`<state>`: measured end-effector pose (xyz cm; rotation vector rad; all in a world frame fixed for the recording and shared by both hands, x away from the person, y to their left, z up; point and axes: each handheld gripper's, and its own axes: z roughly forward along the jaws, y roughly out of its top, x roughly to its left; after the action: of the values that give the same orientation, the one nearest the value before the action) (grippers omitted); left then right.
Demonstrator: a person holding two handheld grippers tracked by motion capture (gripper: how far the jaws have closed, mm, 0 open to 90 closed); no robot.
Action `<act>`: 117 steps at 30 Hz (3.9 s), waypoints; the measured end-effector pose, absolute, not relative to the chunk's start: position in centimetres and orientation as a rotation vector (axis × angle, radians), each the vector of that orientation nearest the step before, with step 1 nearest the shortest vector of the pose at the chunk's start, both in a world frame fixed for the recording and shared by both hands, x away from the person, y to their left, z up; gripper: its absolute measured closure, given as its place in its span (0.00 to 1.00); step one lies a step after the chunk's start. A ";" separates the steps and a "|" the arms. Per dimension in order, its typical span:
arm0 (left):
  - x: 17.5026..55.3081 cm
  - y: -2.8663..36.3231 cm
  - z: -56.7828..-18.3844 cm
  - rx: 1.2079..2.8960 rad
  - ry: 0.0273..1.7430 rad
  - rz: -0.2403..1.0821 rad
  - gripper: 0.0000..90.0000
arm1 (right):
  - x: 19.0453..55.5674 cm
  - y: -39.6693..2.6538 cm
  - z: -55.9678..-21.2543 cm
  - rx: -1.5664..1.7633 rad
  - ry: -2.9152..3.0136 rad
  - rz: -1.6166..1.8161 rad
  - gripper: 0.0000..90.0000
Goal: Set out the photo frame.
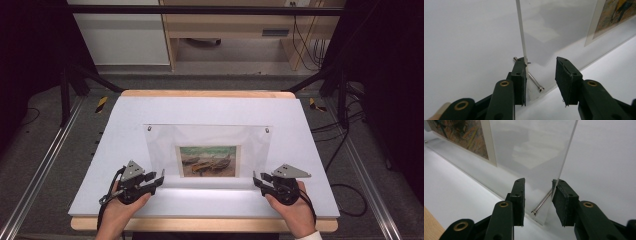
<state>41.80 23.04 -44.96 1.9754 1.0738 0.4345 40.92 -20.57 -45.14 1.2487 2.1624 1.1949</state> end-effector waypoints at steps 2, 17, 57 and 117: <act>41.8 23.0 -45.0 1.983 1.072 0.434 0.67 | 40.9 -20.6 -45.2 1.245 2.166 1.192 0.70; 41.7 23.0 -45.0 1.989 1.075 0.424 0.68 | 40.7 -20.7 -45.1 1.233 2.169 1.197 0.70; 40.4 21.4 -44.2 2.034 1.047 0.549 0.22 | 39.6 -21.1 -43.9 1.123 2.055 1.057 0.21; 44.7 34.1 -44.8 1.762 1.397 0.748 0.13 | 45.8 -29.3 -45.1 1.532 1.824 0.952 0.13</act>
<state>44.73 34.07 -44.79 1.7619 1.3965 0.7477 45.76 -29.34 -45.13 1.5322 1.8242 0.9519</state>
